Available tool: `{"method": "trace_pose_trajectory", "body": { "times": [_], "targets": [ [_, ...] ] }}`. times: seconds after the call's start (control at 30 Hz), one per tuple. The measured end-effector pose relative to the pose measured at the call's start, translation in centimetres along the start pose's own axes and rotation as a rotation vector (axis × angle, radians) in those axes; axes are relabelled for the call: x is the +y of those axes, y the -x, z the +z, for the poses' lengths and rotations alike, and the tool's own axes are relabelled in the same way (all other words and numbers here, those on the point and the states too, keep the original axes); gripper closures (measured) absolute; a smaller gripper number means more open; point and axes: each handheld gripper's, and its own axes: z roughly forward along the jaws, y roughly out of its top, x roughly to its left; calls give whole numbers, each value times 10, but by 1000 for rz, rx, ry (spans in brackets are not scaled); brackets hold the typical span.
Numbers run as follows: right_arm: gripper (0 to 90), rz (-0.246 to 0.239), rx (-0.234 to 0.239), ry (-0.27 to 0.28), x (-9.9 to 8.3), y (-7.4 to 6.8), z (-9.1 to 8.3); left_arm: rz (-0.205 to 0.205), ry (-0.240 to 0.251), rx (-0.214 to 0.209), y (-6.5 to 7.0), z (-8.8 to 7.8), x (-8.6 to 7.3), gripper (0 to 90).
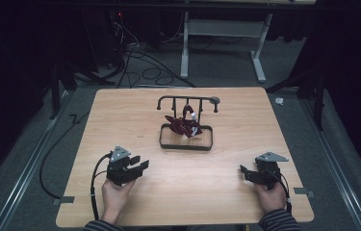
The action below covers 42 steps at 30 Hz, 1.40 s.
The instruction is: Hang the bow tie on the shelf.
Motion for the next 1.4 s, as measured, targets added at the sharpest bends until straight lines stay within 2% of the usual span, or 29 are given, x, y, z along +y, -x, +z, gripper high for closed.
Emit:
{"method": "trace_pose_trajectory", "body": {
  "times": [0.33,0.6,0.77,0.83,1.0,1.13,1.4],
  "targets": [
    [301,-1,0,-1,0,0,0,-11,-20,24,-5,9,-8,554],
    [301,-1,0,0,0,0,0,-15,-22,61,-7,19,-16,540],
    [301,0,0,0,0,0,0,30,-32,120,-5,27,-20,529],
    [301,0,0,-1,0,0,0,55,-56,149,-4,33,-22,515],
    [301,0,0,-1,0,0,0,98,-94,186,-1,43,-25,484],
    [301,0,0,-1,0,0,0,80,-51,181,-3,45,-31,469],
    [301,0,0,0,0,0,0,80,-57,187,-3,44,-31,430]
  ]
}}
